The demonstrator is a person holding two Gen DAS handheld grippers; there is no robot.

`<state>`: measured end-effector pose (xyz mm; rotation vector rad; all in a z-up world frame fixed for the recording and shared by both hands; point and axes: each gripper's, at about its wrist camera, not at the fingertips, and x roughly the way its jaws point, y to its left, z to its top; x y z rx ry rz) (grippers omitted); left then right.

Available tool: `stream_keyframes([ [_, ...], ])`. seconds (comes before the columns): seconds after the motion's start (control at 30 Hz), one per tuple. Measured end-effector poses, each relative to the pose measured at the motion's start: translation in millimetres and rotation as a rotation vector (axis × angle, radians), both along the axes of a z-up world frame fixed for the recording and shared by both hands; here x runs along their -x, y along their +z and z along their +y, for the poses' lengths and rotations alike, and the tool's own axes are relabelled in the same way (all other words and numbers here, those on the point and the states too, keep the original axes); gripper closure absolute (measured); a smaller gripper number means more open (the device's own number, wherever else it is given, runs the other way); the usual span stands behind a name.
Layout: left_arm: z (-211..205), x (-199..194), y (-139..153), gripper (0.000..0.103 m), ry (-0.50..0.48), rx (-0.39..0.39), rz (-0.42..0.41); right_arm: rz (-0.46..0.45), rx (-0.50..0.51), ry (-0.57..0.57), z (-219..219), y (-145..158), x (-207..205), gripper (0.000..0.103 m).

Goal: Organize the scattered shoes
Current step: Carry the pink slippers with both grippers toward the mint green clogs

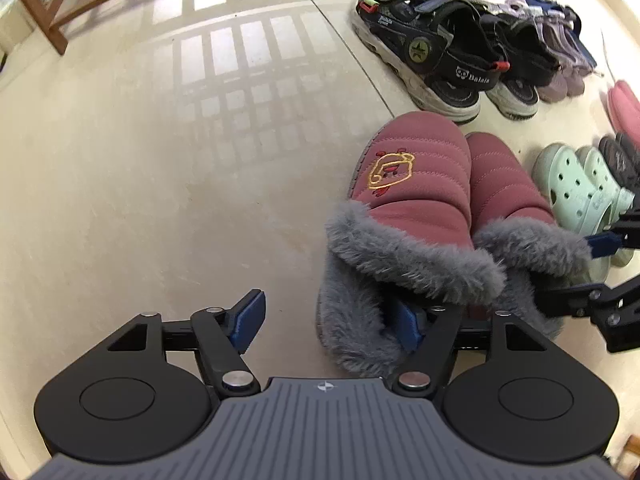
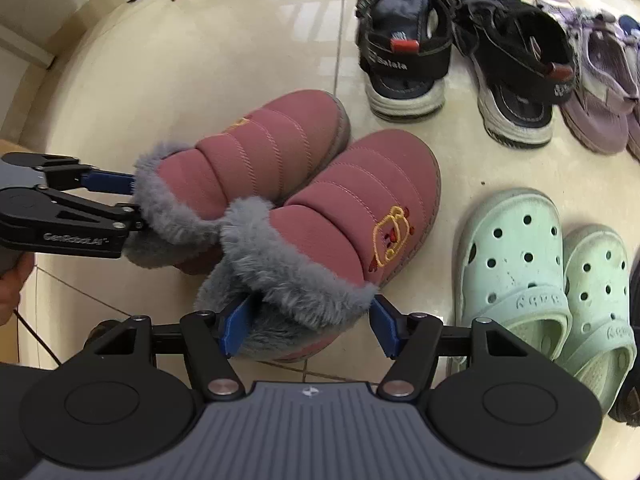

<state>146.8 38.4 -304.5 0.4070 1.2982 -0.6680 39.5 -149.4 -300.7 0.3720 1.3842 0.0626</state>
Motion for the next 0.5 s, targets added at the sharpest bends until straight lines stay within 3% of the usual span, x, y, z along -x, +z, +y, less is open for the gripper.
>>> stream_keyframes([
  [0.13, -1, -5, -5, 0.032, -0.010, -0.028, 0.003, 0.005, 0.003, -0.004, -2, -4, -1, 0.034],
  [0.33, 4, -6, -12, 0.033, 0.011, -0.025, 0.027, 0.026, -0.030, -0.066, -11, -7, 5, 0.055],
  [0.5, 11, -6, -20, 0.043, 0.055, -0.005, 0.080, 0.064, -0.072, -0.145, -17, -11, 14, 0.061],
])
